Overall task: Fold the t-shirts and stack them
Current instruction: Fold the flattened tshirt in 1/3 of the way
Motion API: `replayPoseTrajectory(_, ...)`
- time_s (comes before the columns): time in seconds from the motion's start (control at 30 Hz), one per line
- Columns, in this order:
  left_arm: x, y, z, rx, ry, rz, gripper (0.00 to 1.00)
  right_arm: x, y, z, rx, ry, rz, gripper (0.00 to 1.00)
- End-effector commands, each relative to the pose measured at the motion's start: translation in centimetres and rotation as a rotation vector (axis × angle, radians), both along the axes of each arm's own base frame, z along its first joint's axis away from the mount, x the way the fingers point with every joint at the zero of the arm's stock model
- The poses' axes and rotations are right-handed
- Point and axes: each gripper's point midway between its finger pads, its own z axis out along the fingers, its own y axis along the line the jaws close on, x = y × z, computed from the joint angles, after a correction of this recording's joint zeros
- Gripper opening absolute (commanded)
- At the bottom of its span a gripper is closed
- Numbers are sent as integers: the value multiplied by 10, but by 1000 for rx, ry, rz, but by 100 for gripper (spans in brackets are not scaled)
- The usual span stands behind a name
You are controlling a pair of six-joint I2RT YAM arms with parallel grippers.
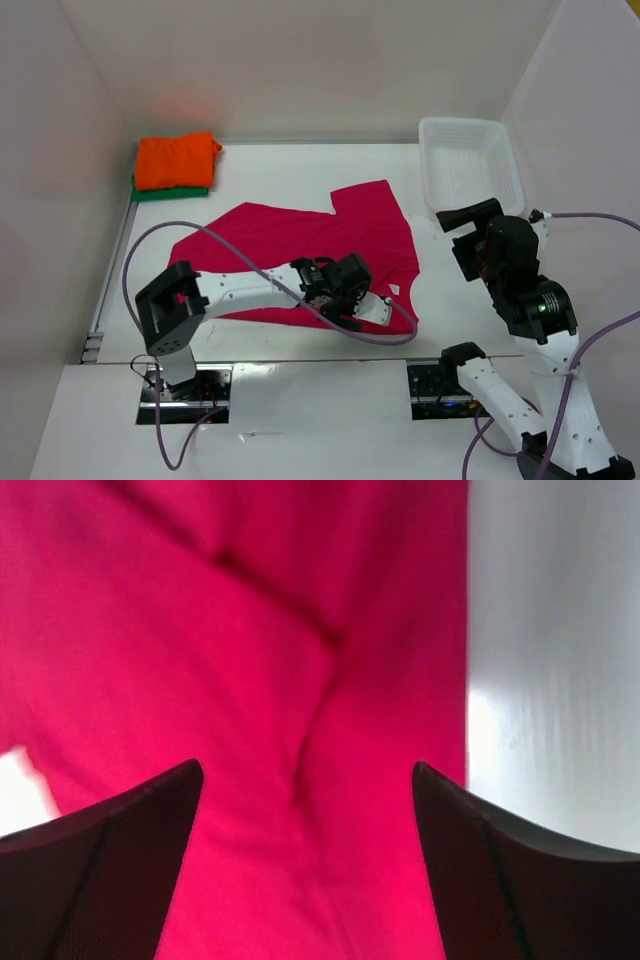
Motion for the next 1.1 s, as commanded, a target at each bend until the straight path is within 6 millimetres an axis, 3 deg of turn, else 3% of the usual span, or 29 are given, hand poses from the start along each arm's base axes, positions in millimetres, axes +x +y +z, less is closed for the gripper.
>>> replayPoseTrajectory(0.0, 6, -36, -2, -86, 38, -41, 86, 4, -2, 16, -44, -64, 24, 100)
replayPoseTrajectory(0.1, 7, -37, -10, -73, 37, -52, 68, 3, -2, 15, -72, -61, 47, 100)
replayPoseTrajectory(0.2, 8, -34, -22, -34, 25, -97, 61, 3, -2, 10, -95, -49, 58, 100)
replayPoseTrajectory(0.6, -1, -39, -52, 22, 98, -155, 55, 4, 1, -6, -110, -26, 89, 100)
replayPoseTrajectory(0.73, 4, -49, -44, -5, 93, -139, 44, 4, 1, -10, -111, -16, 90, 100)
replayPoseTrajectory(0.93, -4, -53, -38, -17, 138, -153, 36, 6, 3, -12, -108, -6, 100, 100)
replayPoseTrajectory(1.07, -4, -52, -41, -14, 134, -161, 19, 7, 4, -14, -108, -6, 100, 100)
